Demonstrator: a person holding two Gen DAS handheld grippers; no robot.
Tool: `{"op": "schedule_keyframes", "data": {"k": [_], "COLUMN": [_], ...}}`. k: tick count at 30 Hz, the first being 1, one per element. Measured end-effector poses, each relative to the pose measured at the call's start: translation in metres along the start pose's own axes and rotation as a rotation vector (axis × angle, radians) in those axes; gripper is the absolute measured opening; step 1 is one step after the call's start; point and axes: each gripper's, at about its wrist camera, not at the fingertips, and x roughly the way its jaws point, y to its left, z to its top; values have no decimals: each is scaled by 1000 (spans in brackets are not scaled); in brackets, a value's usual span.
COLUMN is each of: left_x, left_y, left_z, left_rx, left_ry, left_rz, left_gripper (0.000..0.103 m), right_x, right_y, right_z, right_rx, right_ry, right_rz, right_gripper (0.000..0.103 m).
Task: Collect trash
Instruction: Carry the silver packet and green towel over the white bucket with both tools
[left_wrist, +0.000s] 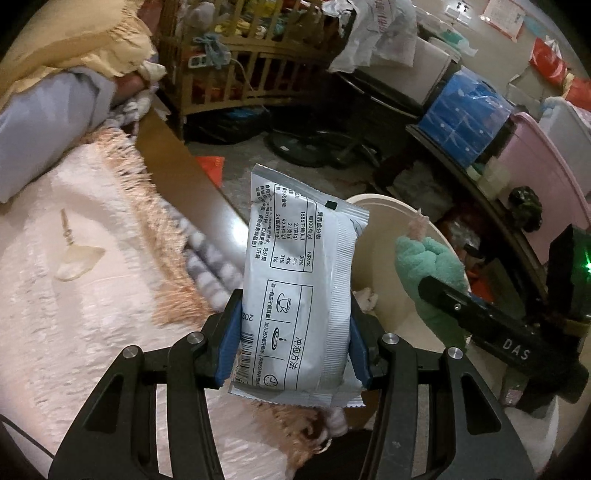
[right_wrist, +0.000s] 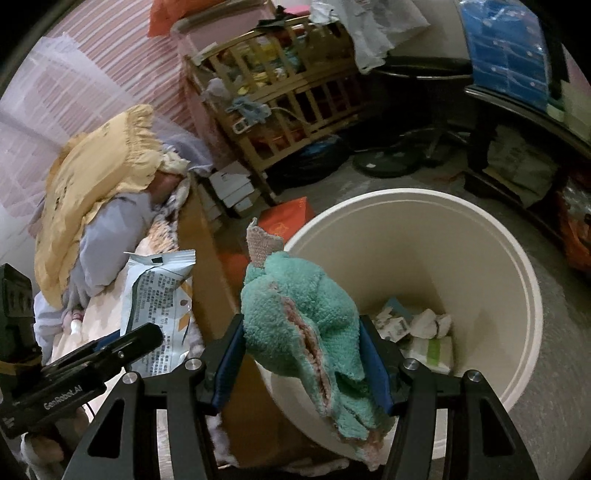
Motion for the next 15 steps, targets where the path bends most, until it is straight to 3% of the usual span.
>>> {"op": "schedule_keyframes", "data": {"k": [15], "left_x": [28], "left_y": [-28], "left_z": [9], "left_rx": [13], "left_ry": [49], "left_rz": [-67], "left_gripper": [49], "right_x": [-4], "right_y": [-33], "right_z": [3], "right_rx": [55], "right_ry": [-7], "right_rz": [-36], "right_gripper": [57]}}
